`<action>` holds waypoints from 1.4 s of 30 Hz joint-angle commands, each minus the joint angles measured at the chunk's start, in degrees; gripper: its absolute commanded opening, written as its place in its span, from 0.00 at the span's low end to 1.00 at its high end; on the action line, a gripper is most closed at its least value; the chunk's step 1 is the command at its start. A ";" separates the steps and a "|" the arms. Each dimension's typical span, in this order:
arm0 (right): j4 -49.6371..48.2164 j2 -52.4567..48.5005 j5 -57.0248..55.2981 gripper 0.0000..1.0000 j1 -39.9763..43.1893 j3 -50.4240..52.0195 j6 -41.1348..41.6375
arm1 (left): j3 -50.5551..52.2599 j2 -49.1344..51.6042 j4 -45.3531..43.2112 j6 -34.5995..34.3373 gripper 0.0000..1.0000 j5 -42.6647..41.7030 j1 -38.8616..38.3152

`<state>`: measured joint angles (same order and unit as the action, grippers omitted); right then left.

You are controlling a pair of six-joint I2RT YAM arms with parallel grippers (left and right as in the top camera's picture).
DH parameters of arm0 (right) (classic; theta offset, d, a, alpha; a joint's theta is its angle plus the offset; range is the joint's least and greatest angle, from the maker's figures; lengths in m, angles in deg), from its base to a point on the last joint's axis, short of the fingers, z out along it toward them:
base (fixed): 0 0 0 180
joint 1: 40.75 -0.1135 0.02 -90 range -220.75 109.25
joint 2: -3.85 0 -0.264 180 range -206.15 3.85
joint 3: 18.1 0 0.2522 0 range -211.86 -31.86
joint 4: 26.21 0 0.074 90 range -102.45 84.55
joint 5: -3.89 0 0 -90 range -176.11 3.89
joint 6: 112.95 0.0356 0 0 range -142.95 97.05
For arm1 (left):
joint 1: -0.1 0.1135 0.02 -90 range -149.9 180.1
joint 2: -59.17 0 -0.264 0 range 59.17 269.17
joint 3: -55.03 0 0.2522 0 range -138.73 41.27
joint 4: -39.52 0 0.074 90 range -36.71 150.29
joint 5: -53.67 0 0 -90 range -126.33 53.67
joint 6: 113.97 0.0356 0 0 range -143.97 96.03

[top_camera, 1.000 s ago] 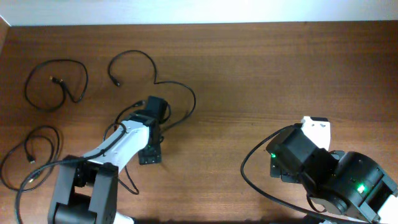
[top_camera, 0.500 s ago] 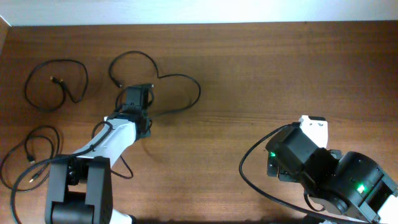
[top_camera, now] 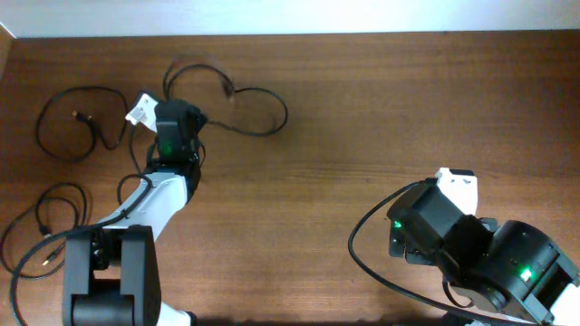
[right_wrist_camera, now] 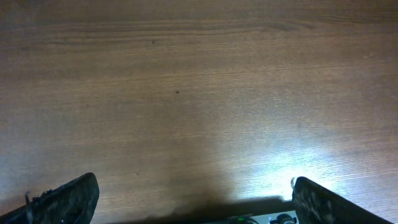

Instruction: Untangle cables

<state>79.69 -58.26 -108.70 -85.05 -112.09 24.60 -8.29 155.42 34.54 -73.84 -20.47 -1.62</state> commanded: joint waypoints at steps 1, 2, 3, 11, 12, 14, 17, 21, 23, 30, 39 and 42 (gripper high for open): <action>0.00 -0.15 0.13 0.98 0.07 0.35 -0.31 | -0.20 -0.61 0.24 6.12 0.99 -3.54 0.39; 0.00 -0.15 0.13 0.99 0.07 0.35 -0.31 | -0.20 -1.64 0.31 7.28 0.99 -4.74 0.39; 0.00 -0.15 0.11 0.98 0.07 0.35 -0.31 | -0.20 -3.98 1.31 8.76 0.99 -7.23 0.39; -0.04 -0.15 -0.59 0.98 0.07 0.35 -0.33 | -0.20 -25.55 22.86 9.70 0.99 -12.02 0.39; -0.02 -0.15 -0.57 0.99 0.07 0.35 -0.33 | -0.20 -27.58 25.05 9.70 0.99 -12.02 0.39; -0.02 -0.15 -0.59 0.98 0.07 0.35 -0.33 | -0.20 -32.81 30.36 12.90 0.99 -12.09 0.39; 0.02 -0.15 -0.55 0.98 0.07 0.35 -0.35 | -0.20 -41.33 40.02 19.65 0.99 -12.28 0.39; -0.02 -0.15 -0.48 0.98 0.07 0.35 -0.33 | -0.20 -50.47 49.24 20.02 0.99 -12.24 0.39; -3.78 -0.15 3.32 0.99 0.07 0.35 1.31 | -0.20 -55.98 54.05 20.00 0.99 -12.24 0.39; -12.48 -0.15 5.27 0.98 0.07 0.35 2.47 | -0.20 -64.15 61.70 20.00 0.99 -12.22 0.39; -12.46 -0.15 5.27 0.99 0.07 0.35 2.47 | -0.20 -64.08 76.35 20.00 0.99 -12.02 0.39; -12.48 -0.15 5.27 0.98 0.07 0.35 2.47 | -0.20 -64.89 79.97 20.00 0.99 -11.98 0.39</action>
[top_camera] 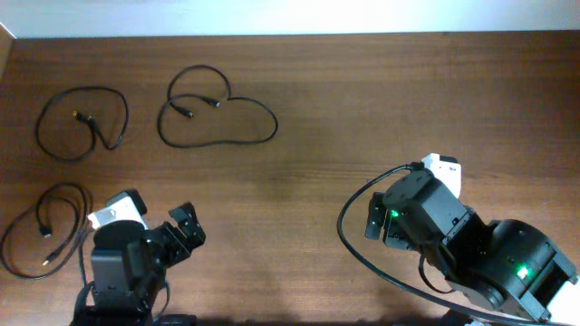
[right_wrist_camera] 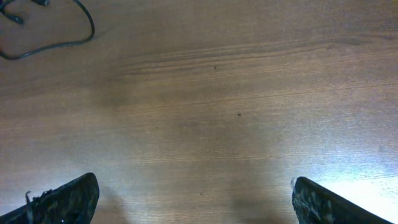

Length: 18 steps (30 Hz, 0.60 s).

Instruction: Untangle cables

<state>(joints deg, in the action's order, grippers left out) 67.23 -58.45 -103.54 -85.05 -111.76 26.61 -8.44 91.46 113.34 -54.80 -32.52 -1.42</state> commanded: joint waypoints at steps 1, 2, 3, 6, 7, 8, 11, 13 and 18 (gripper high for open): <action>0.00 0.04 0.11 0.99 0.07 0.02 0.46 | -0.04 -1.33 1.53 0.96 0.99 0.04 0.20; 0.00 0.04 0.11 0.98 0.07 0.02 0.46 | -0.02 -1.88 1.86 0.96 0.99 0.07 0.20; 0.00 0.04 0.11 0.98 0.07 0.02 0.46 | -0.02 -2.82 1.90 0.96 0.99 0.07 0.20; 0.00 0.04 0.11 0.99 0.07 0.02 0.46 | -0.02 -6.49 2.23 0.96 0.99 0.07 0.20; 0.00 0.04 0.11 0.99 0.07 0.02 0.46 | -0.02 -7.91 2.23 0.96 0.99 0.07 0.20; 0.00 0.04 0.11 0.99 0.07 0.02 0.46 | 0.09 -9.55 2.23 0.96 0.99 0.07 0.20; 0.00 0.04 0.11 0.98 0.07 0.02 0.46 | 0.63 -14.10 2.27 0.96 0.99 0.66 0.20; -0.02 0.04 0.11 0.99 0.07 0.02 0.46 | 1.70 -16.72 2.45 0.96 0.99 1.38 0.17; -0.02 0.04 0.11 0.99 0.07 0.02 0.46 | 9.31 -25.00 2.38 0.94 0.99 1.53 0.17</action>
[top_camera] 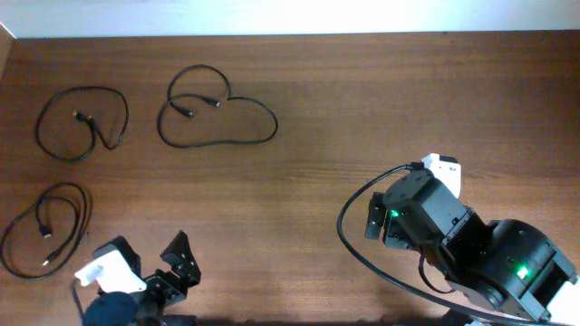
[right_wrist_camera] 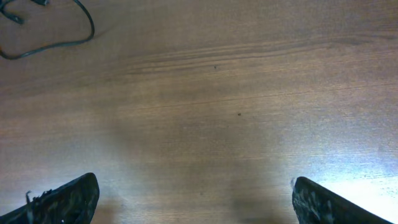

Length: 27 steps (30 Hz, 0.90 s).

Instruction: Untangle cables

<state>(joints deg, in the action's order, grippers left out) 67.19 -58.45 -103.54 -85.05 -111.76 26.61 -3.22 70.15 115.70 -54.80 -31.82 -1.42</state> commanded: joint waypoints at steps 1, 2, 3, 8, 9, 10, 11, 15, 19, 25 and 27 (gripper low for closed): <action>0.04 0.04 0.11 0.98 0.07 0.02 0.46 | 5.99 -5.22 0.00 0.94 0.99 0.83 0.17; 0.04 0.04 0.11 0.98 0.07 0.02 0.46 | 7.43 -6.43 -0.33 0.90 0.99 0.81 0.17; 0.04 0.04 0.11 0.99 0.07 0.02 0.46 | 8.63 -7.37 -1.05 0.92 0.99 0.59 0.17; 0.04 0.04 0.11 0.99 0.07 0.02 0.46 | 15.08 -10.64 -5.49 0.94 0.99 0.66 0.11; 0.02 0.04 0.11 0.99 0.07 0.02 0.46 | 16.20 -10.64 -6.84 0.94 0.99 0.66 0.09; 0.02 0.04 0.11 0.99 0.07 0.02 0.46 | 17.29 -10.64 -8.48 0.94 0.99 0.66 0.07; 0.04 0.04 0.11 0.99 0.07 0.02 0.46 | 18.69 -10.64 -10.78 0.96 0.99 0.85 0.07; 0.04 0.04 0.11 0.99 0.07 0.02 0.46 | 24.44 -10.64 -21.31 0.96 0.99 2.64 0.09; 0.04 0.04 0.11 0.99 0.07 0.02 0.46 | 31.43 -10.67 -33.51 0.96 0.99 3.87 0.09; 0.02 0.04 0.11 0.99 0.07 0.02 0.44 | 38.12 -10.69 -44.78 0.98 0.99 3.91 0.09; 0.04 0.04 0.11 0.98 0.07 0.02 0.46 | 38.21 -10.69 -45.51 3.41 0.99 3.80 0.07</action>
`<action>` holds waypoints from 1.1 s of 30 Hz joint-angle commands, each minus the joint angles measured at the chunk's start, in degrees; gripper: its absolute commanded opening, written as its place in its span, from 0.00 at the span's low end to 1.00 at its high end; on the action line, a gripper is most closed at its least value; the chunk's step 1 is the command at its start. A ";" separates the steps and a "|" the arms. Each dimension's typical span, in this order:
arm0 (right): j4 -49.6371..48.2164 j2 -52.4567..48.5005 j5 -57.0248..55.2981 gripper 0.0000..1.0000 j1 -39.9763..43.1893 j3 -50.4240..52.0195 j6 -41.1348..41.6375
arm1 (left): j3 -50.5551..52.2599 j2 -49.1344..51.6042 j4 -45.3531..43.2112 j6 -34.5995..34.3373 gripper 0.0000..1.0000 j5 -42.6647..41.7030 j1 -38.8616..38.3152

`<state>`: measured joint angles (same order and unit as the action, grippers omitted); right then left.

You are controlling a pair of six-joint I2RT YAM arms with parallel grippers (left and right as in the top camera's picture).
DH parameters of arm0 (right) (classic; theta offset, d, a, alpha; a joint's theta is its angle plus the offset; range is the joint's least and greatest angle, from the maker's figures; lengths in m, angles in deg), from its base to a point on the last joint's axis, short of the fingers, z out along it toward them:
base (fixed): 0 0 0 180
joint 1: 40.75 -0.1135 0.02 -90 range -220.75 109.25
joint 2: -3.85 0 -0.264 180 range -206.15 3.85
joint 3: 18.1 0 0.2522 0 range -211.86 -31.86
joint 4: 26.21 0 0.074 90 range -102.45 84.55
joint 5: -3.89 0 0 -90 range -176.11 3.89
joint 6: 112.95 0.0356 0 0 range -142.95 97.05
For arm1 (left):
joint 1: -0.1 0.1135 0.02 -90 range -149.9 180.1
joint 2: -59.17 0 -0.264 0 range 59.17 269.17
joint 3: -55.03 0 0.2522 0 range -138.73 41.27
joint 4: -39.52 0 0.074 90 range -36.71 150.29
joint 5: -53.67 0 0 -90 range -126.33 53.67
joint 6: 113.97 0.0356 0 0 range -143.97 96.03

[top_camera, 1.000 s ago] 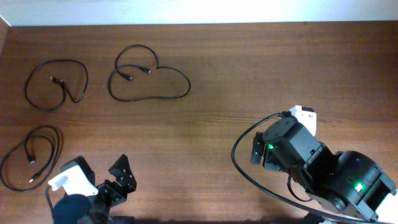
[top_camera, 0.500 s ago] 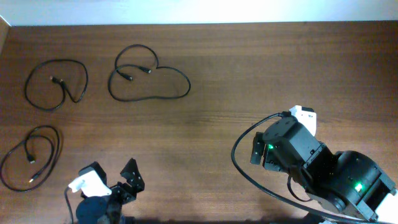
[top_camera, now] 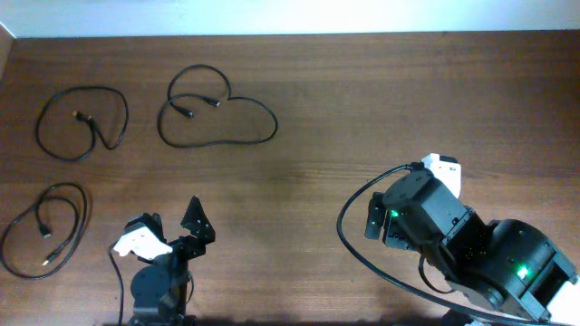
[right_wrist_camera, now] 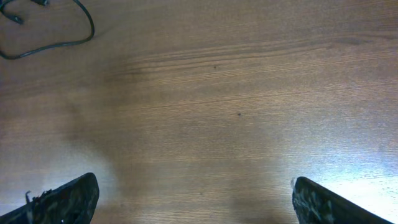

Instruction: Untangle cables

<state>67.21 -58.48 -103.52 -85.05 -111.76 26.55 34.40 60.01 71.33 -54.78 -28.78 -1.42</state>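
Note:
Three black cables lie apart on the wooden table (top_camera: pixel 362 100). One loop (top_camera: pixel 82 122) is at the far left, a heart-shaped one (top_camera: pixel 217 118) sits beside it, and a third (top_camera: pixel 45 226) is at the left edge. An end of the heart-shaped cable (right_wrist_camera: pixel 68 40) shows in the right wrist view's top left corner. My left gripper (top_camera: pixel 198 228) is low at the front left, open and empty, away from all cables. At the front right, my right gripper (right_wrist_camera: pixel 193 193) is wide open over bare wood, holding nothing.
A thick black robot lead (top_camera: pixel 349 244) curves beside the right arm's base. A white wall strip runs along the table's far edge (top_camera: pixel 290 34).
My left arm has shifted a little to the right and farther onto the table at the front left. The right arm and the cables have not moved.
At first my left gripper was at the back left among the cables, with the middle cable sprawled to the right. Later it was back at the front left, open, and the cables lay as three separate loops. The right arm had shifted slightly left.

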 commanded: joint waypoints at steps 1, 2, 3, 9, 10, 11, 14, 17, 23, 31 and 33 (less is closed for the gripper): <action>0.00 0.07 0.09 0.99 0.07 0.02 0.52 | 0.61 -0.55 -1.62 5.49 0.99 0.79 0.00; 0.02 0.07 0.09 0.98 0.07 0.02 0.52 | 0.81 -0.55 -3.54 10.78 0.99 0.79 -0.48; 0.02 0.07 0.09 0.99 0.07 0.02 0.52 | 1.03 -0.55 -4.81 12.76 0.99 0.79 -0.76; 0.02 0.07 0.09 0.99 0.07 0.02 0.52 | 3.48 -0.57 -13.94 19.71 0.99 -3.52 -1.31; 0.02 0.07 0.09 0.98 0.07 0.02 0.52 | 4.09 -0.57 -15.15 21.38 0.99 -5.44 -1.31; 0.00 0.07 0.09 0.99 0.07 0.02 0.52 | 4.35 -0.57 -15.21 22.32 0.99 -6.86 -1.31; 0.00 0.07 0.09 0.99 0.07 0.02 0.52 | 5.22 -0.57 -14.99 26.67 0.99 -11.17 -1.31; 0.02 0.07 0.09 0.98 0.07 0.02 0.52 | 6.43 -0.57 -14.47 27.89 0.99 -13.25 -1.33; 0.00 0.07 0.09 0.98 0.07 0.02 0.52 | 6.40 -0.57 -13.90 27.87 0.99 -13.33 -1.31; 0.02 0.07 0.09 0.98 0.07 0.02 0.52 | 6.40 -0.57 -13.94 27.87 0.99 -13.14 -1.31; 0.00 0.07 0.09 0.99 0.07 0.02 0.52 | 6.40 -0.57 -13.94 27.87 0.99 -13.14 -1.31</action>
<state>67.21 -58.48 -103.52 -85.05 -111.76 26.59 40.43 59.95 57.45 -28.03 -40.89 -2.52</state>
